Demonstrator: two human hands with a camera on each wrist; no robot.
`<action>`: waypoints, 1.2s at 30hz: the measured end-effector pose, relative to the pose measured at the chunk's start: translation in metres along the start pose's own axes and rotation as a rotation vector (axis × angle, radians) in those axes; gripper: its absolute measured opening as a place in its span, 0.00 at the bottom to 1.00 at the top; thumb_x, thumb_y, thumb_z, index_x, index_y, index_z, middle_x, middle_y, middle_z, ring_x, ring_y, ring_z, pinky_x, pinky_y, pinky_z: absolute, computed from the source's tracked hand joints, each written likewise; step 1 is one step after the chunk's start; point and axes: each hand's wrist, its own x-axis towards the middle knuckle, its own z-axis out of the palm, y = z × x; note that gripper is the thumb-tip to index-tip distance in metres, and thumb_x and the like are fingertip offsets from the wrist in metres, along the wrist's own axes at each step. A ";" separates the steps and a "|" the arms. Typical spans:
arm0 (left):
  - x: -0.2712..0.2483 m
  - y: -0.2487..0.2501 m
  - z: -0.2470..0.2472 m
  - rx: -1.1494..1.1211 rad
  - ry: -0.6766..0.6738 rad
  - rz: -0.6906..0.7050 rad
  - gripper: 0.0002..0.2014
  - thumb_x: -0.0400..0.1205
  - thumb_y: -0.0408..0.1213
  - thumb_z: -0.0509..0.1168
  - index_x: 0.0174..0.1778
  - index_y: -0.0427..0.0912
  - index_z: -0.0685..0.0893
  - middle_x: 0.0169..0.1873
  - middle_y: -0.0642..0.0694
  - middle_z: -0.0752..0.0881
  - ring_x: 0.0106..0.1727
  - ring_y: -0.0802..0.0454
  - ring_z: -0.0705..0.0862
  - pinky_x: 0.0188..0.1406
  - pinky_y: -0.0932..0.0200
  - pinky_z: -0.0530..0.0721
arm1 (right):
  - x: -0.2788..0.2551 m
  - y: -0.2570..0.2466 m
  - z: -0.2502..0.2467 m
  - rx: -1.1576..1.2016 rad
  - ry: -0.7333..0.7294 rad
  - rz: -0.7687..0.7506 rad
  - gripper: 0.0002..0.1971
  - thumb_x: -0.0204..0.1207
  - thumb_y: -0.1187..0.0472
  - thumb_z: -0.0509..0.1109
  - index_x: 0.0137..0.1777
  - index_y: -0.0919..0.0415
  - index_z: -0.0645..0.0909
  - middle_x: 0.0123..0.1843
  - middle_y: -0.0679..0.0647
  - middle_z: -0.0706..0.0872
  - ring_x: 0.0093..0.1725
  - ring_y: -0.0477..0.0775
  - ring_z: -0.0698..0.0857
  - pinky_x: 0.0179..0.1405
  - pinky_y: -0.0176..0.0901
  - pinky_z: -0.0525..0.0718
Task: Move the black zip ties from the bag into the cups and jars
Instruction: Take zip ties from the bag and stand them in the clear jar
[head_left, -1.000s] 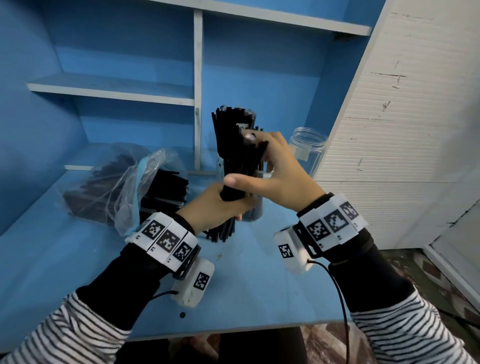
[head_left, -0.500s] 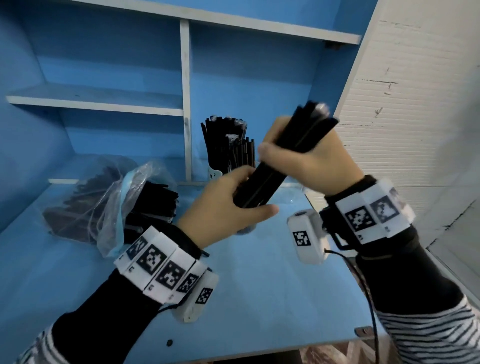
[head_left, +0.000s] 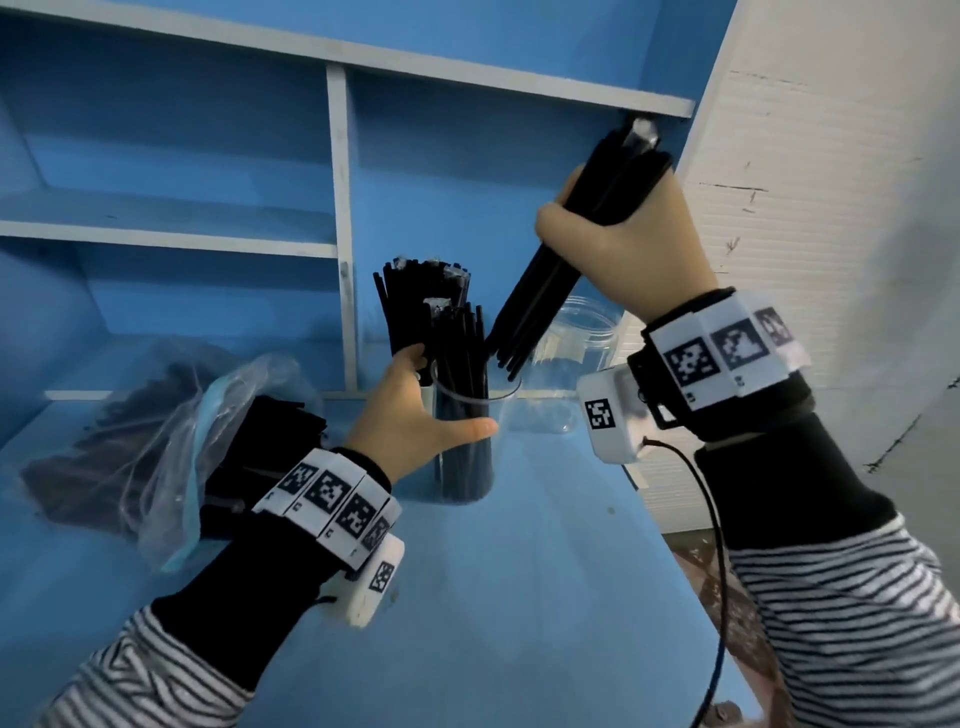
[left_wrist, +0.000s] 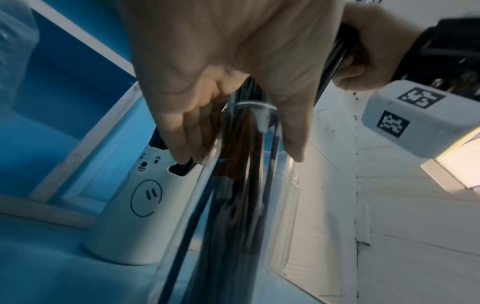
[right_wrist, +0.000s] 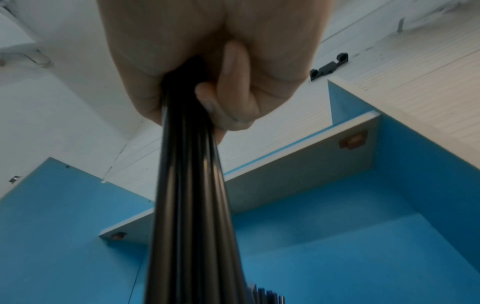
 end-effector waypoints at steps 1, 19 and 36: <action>0.003 0.000 0.001 0.010 -0.024 -0.003 0.43 0.63 0.51 0.82 0.72 0.49 0.70 0.64 0.57 0.78 0.66 0.57 0.76 0.64 0.59 0.74 | 0.002 0.002 0.004 -0.005 -0.013 0.012 0.18 0.66 0.62 0.70 0.37 0.81 0.74 0.36 0.76 0.77 0.30 0.53 0.73 0.28 0.39 0.72; 0.011 -0.004 0.001 -0.087 -0.073 -0.014 0.38 0.65 0.45 0.82 0.70 0.48 0.73 0.62 0.53 0.81 0.63 0.53 0.81 0.63 0.55 0.81 | -0.009 0.064 0.054 0.026 -0.494 0.405 0.15 0.75 0.47 0.74 0.50 0.60 0.84 0.41 0.57 0.91 0.33 0.54 0.90 0.39 0.48 0.90; 0.011 -0.012 0.011 -0.115 -0.064 -0.009 0.40 0.62 0.54 0.80 0.71 0.54 0.73 0.63 0.57 0.83 0.65 0.55 0.81 0.68 0.48 0.80 | -0.036 0.046 0.066 -0.167 -0.362 0.032 0.19 0.88 0.52 0.53 0.72 0.57 0.77 0.68 0.52 0.84 0.69 0.49 0.79 0.62 0.28 0.70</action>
